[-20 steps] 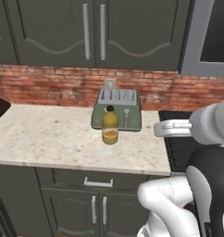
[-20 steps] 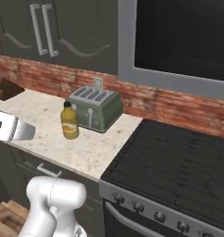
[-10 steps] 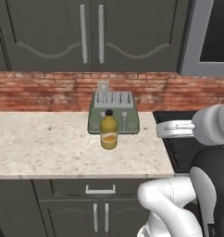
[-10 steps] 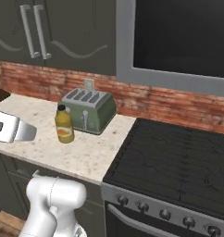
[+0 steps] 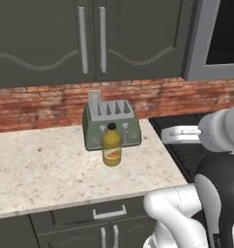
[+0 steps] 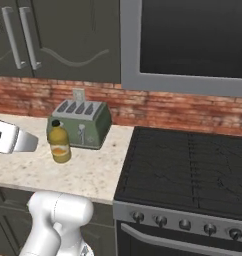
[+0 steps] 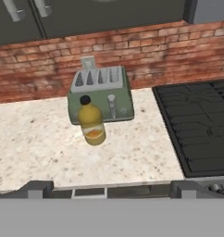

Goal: Move the drinks to the dining counter.

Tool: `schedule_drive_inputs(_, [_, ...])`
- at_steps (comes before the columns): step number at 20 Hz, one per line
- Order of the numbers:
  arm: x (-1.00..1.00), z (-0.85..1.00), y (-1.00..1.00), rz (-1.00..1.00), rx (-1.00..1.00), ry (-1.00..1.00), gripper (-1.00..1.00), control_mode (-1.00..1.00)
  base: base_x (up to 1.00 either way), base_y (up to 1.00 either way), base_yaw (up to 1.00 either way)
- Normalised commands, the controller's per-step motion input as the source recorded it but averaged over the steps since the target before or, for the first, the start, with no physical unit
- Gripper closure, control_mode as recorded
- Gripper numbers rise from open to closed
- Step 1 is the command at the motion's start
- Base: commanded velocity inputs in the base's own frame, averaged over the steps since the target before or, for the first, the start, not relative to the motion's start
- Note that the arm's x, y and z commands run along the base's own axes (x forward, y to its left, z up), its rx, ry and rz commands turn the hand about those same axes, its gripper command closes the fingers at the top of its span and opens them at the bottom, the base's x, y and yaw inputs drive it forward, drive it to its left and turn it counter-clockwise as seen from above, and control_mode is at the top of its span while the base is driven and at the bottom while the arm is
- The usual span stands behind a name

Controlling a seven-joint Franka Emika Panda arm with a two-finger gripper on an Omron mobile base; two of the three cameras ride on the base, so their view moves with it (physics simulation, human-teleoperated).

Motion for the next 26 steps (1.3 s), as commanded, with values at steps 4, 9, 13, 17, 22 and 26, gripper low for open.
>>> schedule_drive_inputs(4, [0.00,0.00,0.00,0.00,0.00,0.00,-1.00,1.00,0.51,0.56,-0.09])
schedule_drive_inputs(9, [0.00,0.00,0.00,0.00,0.00,0.00,-1.00,1.00,0.38,0.56,0.00])
schedule_drive_inputs(13, [0.00,0.00,0.00,0.00,0.00,0.00,-1.00,1.00,0.36,0.46,0.06])
schedule_drive_inputs(17, [0.00,0.00,0.00,0.00,0.00,0.00,-1.00,1.00,0.50,0.37,0.00])
schedule_drive_inputs(22, [0.13,-0.05,0.02,0.02,0.00,0.00,-1.00,-1.00,0.17,0.11,0.00])
schedule_drive_inputs(26, [0.04,-0.01,0.00,0.10,0.00,-0.04,-1.00,-1.00,0.00,0.00,0.00])
